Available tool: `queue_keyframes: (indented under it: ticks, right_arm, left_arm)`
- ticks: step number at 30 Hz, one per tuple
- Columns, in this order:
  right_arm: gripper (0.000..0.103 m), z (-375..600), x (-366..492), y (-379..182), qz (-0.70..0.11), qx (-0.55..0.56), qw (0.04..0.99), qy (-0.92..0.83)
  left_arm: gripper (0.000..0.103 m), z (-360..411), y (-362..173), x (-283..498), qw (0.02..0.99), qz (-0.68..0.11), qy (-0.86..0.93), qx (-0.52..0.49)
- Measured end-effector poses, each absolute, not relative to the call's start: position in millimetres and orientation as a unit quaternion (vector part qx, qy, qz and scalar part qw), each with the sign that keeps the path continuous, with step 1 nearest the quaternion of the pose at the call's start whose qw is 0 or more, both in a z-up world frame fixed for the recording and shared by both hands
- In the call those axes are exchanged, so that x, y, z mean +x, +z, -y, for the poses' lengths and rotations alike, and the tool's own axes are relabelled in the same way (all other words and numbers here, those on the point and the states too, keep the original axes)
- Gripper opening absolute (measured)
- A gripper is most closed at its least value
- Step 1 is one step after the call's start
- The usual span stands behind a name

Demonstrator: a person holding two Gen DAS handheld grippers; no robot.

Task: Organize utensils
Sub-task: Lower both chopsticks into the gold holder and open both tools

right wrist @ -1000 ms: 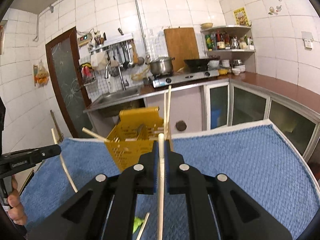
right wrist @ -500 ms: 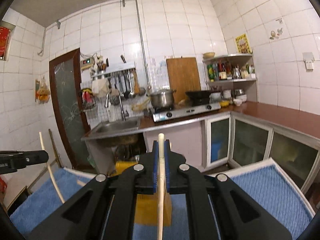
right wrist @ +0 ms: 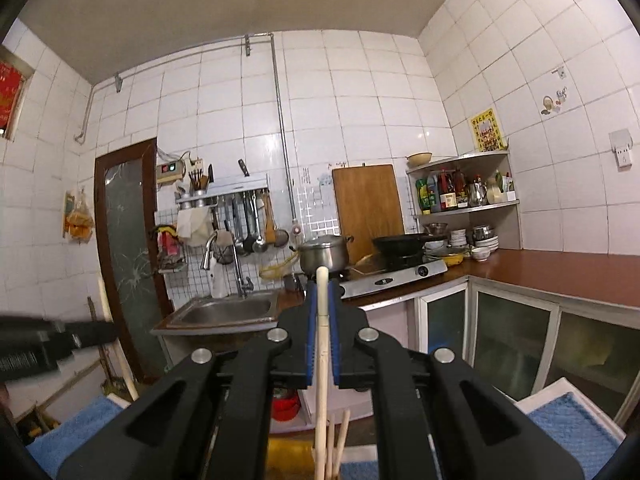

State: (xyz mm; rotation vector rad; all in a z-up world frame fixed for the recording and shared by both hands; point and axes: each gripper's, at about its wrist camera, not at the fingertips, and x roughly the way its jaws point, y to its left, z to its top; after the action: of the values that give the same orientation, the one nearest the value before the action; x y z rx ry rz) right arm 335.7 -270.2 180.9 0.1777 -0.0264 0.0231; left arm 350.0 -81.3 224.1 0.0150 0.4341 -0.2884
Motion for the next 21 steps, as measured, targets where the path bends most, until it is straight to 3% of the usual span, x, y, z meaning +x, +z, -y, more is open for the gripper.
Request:
queue_keyframes:
  ticks: [7,21]
  right_arm:
    - [0.006,264,364,149,0.004,0.084,0.996,0.014]
    - [0.007,257,361,86,-0.094,0.042,0.994,0.037]
  left_arm:
    - [0.004,82,176,380,0.960,-0.247,-0.132,0.008]
    - [0.005,73,124,378,0.951,-0.282,-0.130,-0.003]
